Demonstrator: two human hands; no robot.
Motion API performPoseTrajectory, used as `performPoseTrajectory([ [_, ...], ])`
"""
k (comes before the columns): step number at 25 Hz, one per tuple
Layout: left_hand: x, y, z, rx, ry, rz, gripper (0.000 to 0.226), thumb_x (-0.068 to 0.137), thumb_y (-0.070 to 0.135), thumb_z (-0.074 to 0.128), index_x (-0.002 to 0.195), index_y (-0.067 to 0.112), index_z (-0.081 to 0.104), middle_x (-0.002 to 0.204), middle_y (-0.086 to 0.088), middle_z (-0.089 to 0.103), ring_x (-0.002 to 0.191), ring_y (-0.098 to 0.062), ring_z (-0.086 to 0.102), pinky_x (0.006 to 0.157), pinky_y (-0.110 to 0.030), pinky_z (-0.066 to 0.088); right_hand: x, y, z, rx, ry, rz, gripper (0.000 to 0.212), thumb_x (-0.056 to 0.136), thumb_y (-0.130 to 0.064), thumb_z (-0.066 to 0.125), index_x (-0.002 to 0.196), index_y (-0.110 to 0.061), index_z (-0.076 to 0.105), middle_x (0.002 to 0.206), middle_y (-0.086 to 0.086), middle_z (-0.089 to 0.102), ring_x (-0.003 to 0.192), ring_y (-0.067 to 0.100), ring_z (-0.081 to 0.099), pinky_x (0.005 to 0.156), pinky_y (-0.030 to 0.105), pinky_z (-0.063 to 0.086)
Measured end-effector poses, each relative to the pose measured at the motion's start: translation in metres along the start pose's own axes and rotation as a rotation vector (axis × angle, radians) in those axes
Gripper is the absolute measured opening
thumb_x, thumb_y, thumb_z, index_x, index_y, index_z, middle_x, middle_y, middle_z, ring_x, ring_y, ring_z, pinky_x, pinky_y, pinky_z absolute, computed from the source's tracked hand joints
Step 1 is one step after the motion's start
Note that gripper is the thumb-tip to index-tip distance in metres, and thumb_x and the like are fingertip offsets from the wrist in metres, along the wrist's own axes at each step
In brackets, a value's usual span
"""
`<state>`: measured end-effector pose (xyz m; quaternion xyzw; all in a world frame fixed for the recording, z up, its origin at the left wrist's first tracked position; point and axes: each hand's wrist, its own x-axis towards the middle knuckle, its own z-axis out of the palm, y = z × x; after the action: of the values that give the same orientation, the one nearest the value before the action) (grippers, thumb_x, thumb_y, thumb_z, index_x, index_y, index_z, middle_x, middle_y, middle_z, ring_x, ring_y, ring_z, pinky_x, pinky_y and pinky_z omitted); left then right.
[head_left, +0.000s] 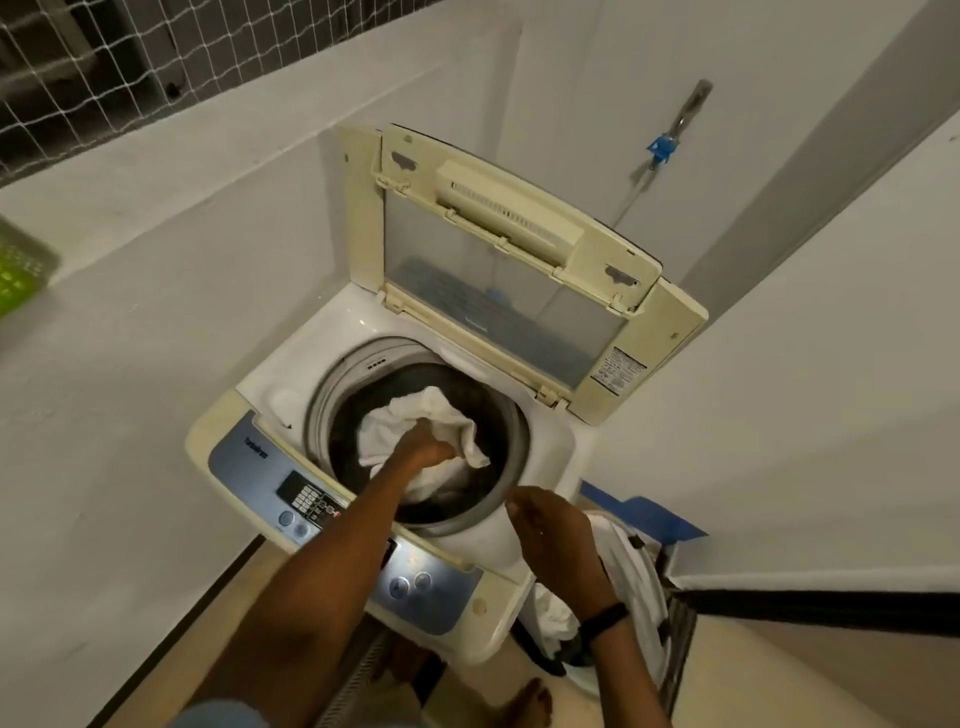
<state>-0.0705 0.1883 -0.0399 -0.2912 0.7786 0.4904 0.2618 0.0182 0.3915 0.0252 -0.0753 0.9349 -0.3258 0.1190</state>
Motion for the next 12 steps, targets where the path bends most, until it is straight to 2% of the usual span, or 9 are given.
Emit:
performPoseTrajectory([
  [2, 0.0, 0.002, 0.012, 0.116, 0.062, -0.027, 0.077, 0.092, 0.03, 0.063, 0.154, 0.006, 0.023, 0.15, -0.02, 0.043, 0.134, -0.036, 0.046, 0.109, -0.039, 0.039, -0.016, 0.025, 0.002, 0.084, 0.009, 0.095, 0.02, 0.099, -0.021, 0.058, 0.112, -0.018, 0.073, 0.109, -0.002, 0.075, 0.099, 0.014, 0.069, 0.088, 0.023, 0.053],
  [3, -0.001, 0.001, 0.022, 0.113, 0.089, -0.032, 0.077, 0.093, 0.032, 0.061, 0.155, 0.01, 0.021, 0.151, -0.019, 0.042, 0.135, -0.036, 0.044, 0.11, -0.039, 0.038, -0.024, 0.04, 0.002, 0.113, 0.002, 0.161, 0.02, 0.098, -0.019, 0.059, 0.111, -0.019, 0.073, 0.107, -0.001, 0.075, 0.098, 0.015, 0.07, 0.088, 0.025, 0.053],
  [5, -0.011, -0.001, 0.048, 0.117, 0.152, 0.018, 0.065, 0.093, 0.031, 0.06, 0.149, 0.013, 0.035, 0.146, -0.016, 0.049, 0.132, -0.035, 0.048, 0.108, -0.038, 0.038, -0.046, 0.073, 0.004, 0.081, -0.05, 0.263, 0.02, 0.097, -0.016, 0.059, 0.11, -0.016, 0.074, 0.106, 0.003, 0.076, 0.097, 0.021, 0.07, 0.085, 0.024, 0.052],
  [8, -0.043, 0.001, 0.106, 0.122, 0.178, 0.225, 0.041, 0.091, 0.028, 0.061, 0.13, 0.018, 0.056, 0.123, -0.008, 0.067, 0.114, -0.029, 0.062, 0.097, -0.034, 0.046, -0.081, 0.126, 0.011, 0.086, -0.164, 0.438, 0.023, 0.099, -0.017, 0.056, 0.114, -0.01, 0.071, 0.113, 0.008, 0.073, 0.105, 0.025, 0.067, 0.085, 0.023, 0.045],
  [10, -0.072, 0.004, 0.155, 0.123, 0.157, 0.417, 0.03, 0.09, 0.023, 0.061, 0.12, 0.021, 0.062, 0.105, -0.003, 0.073, 0.095, -0.021, 0.068, 0.084, -0.026, 0.048, -0.1, 0.166, 0.014, 0.129, -0.2, 0.558, 0.024, 0.099, -0.015, 0.055, 0.112, -0.004, 0.071, 0.113, 0.012, 0.072, 0.106, 0.028, 0.065, 0.087, 0.027, 0.046],
  [12, -0.091, -0.003, 0.199, 0.135, 0.105, 0.563, 0.024, 0.091, 0.022, 0.062, 0.115, 0.023, 0.064, 0.097, 0.0, 0.073, 0.085, -0.015, 0.068, 0.077, -0.024, 0.05, -0.111, 0.206, 0.019, 0.232, -0.19, 0.713, 0.022, 0.097, -0.01, 0.054, 0.105, 0.001, 0.072, 0.109, 0.017, 0.072, 0.104, 0.032, 0.065, 0.087, 0.035, 0.05],
])
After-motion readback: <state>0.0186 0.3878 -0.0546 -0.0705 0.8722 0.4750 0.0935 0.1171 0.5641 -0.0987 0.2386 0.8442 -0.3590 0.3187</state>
